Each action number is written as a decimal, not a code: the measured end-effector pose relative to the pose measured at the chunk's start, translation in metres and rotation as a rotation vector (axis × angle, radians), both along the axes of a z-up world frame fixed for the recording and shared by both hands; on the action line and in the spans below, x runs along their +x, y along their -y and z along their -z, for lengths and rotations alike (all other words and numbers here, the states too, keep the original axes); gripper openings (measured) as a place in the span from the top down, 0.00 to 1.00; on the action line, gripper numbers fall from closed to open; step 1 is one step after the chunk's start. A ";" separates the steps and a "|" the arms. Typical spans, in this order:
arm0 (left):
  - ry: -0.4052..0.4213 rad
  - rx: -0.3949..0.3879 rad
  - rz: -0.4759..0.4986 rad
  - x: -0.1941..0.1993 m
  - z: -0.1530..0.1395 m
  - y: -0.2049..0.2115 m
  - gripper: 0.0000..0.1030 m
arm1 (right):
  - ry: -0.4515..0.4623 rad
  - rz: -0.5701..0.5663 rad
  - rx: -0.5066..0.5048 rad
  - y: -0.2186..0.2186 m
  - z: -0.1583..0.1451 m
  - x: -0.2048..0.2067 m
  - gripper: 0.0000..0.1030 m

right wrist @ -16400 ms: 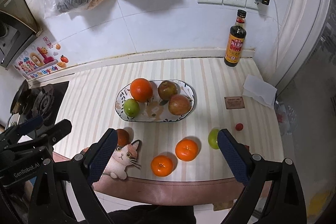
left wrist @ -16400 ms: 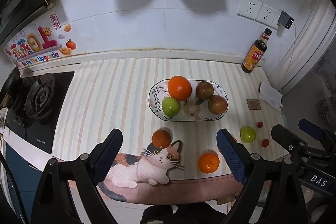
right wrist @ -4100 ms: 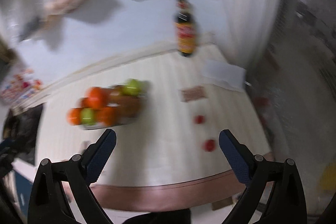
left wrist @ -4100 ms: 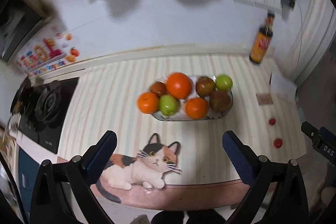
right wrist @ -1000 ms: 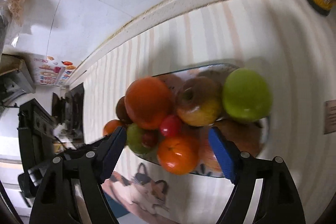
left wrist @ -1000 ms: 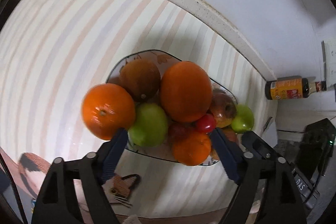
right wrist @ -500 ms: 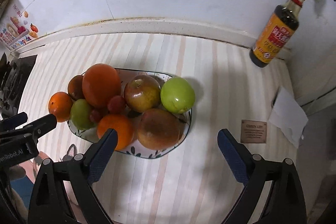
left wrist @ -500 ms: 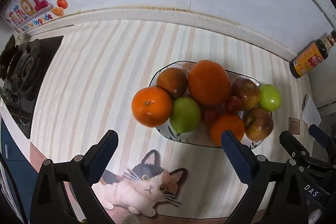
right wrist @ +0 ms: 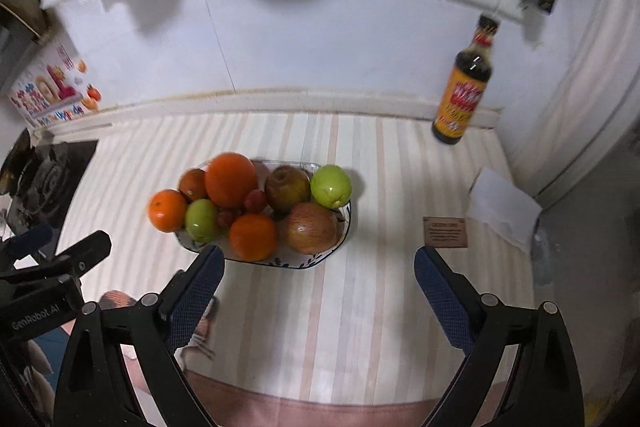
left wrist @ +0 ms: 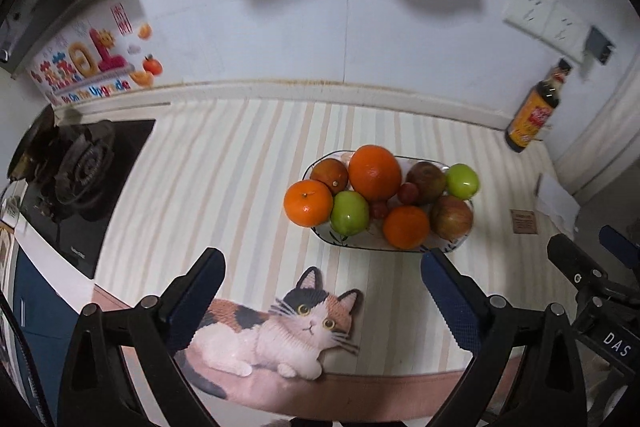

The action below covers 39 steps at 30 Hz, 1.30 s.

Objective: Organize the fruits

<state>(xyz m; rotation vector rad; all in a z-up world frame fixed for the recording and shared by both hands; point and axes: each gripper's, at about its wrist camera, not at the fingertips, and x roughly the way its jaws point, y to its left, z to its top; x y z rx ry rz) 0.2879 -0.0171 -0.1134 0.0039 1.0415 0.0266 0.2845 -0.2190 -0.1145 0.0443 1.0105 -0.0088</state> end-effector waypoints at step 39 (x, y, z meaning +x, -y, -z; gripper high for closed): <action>0.261 -0.033 0.088 -0.232 -0.111 -0.018 0.02 | 0.270 0.026 0.013 -0.030 -0.151 -0.283 0.03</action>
